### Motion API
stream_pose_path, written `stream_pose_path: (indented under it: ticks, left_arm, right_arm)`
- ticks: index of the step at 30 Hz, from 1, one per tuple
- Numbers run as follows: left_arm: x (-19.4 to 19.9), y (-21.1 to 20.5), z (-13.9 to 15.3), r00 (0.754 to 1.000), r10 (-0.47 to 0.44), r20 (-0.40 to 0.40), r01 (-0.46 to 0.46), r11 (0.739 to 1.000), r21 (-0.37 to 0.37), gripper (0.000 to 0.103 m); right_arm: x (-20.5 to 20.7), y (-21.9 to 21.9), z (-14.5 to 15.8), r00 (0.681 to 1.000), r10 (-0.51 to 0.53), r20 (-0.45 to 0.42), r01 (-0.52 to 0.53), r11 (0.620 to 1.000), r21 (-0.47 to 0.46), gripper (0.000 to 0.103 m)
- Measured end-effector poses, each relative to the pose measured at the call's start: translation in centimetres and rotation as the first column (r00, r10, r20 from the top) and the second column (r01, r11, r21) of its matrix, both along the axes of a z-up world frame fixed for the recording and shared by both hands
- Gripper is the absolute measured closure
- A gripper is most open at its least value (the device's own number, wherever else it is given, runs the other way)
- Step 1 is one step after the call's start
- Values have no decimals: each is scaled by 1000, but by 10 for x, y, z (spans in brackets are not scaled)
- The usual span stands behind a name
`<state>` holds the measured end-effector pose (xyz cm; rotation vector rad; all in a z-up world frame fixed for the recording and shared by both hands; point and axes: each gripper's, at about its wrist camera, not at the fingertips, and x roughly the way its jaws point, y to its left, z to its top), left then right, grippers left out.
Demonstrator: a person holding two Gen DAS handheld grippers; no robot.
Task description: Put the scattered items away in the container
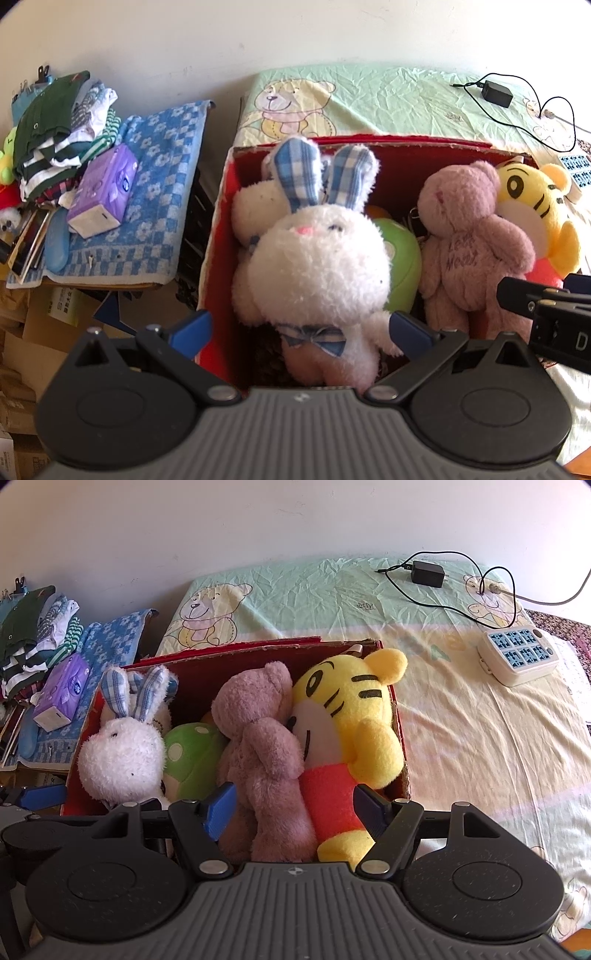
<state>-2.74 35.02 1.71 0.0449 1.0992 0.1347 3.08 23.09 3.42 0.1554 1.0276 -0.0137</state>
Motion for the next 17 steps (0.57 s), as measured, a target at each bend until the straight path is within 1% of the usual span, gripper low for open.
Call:
stream_pose_path:
  ticks: [4,10,17]
  left_arm:
    - [1,0,-3,1000,-1,-8,1,1000,0,2]
    - [-1,-1,-2,1000,-7,7,7,1000,-2,2]
    - [-5,1,0,1000,-14,-2,14,1000,-22,2]
  right_arm:
    - [0,0,-3,1000,1,-8,-1,1000,2,34]
    - [-1,1,-2,1000,-2,-2,2,1000,4,35]
    - [-4,1,1,1000,-13,7,13,1000,7,34]
